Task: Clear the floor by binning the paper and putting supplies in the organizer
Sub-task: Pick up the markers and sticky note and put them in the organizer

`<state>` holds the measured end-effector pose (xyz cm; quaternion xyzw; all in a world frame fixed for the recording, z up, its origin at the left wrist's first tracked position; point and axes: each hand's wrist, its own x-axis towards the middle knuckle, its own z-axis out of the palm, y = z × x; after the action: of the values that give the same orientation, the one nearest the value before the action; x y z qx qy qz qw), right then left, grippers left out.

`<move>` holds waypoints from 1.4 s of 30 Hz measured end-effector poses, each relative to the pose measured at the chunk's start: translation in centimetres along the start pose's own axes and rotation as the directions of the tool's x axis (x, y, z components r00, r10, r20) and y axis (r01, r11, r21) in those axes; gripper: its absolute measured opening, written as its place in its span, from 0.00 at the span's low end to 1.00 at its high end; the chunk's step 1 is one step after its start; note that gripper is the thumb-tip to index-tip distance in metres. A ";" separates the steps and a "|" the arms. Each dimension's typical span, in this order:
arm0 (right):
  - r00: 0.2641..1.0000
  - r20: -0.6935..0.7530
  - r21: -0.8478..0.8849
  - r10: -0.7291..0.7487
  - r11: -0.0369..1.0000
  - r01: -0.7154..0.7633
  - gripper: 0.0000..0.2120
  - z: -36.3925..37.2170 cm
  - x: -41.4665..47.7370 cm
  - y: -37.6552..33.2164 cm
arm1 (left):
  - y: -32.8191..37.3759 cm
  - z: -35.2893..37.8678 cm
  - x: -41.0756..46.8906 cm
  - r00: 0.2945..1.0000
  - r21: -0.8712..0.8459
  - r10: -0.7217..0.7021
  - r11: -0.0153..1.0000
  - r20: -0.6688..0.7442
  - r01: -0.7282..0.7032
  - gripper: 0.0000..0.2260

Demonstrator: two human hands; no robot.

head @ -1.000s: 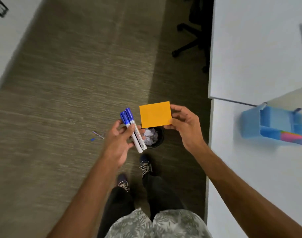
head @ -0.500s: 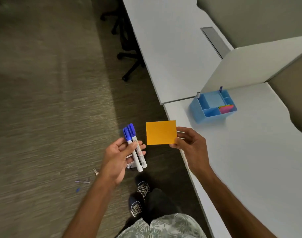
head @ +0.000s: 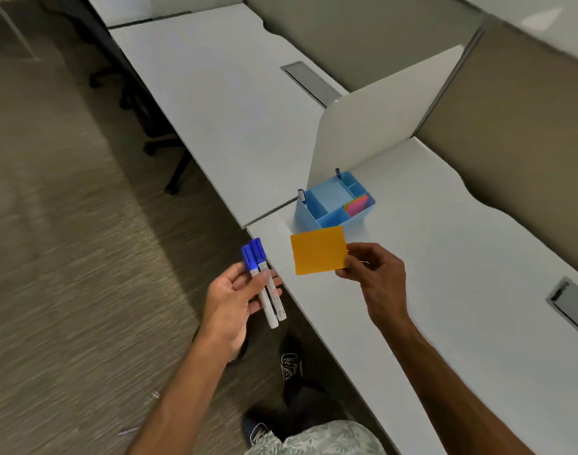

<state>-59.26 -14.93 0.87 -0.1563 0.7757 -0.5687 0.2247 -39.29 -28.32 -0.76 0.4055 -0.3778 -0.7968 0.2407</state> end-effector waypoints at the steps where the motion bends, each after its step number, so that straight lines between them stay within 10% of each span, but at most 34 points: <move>1: 1.000 -0.026 0.010 -0.003 1.000 0.003 0.07 -0.5 1.1 0.1 | 0.2 0.9 0.9 1.000 0.020 -0.004 1.000 0.003 0.004 0.16; 10: 0.967 -0.065 -0.305 -0.246 0.928 0.216 0.13 -5.1 14.1 1.0 | 1.1 9.0 7.7 0.996 0.133 -0.078 0.989 0.040 0.072 0.17; 17: 0.797 0.222 -0.654 -0.562 0.520 0.549 0.07 -6.6 24.0 1.8 | 0.2 12.1 11.3 0.992 0.198 -0.128 0.972 0.008 0.124 0.16; 27: 0.754 0.512 -0.685 -0.411 0.335 0.647 0.09 -5.4 29.4 5.3 | -1.0 13.9 13.9 0.979 0.215 -0.200 0.955 -0.048 0.205 0.15; 42: 0.790 0.489 -0.744 -0.368 0.296 0.599 0.13 -3.1 30.6 9.1 | -1.2 14.5 15.2 0.970 0.232 -0.228 0.942 -0.083 0.241 0.16</move>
<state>-86.81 -24.93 -12.24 -0.5387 0.8354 -0.1083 0.0144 -59.82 -32.25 -3.19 0.4956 -0.4139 -0.7565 0.1034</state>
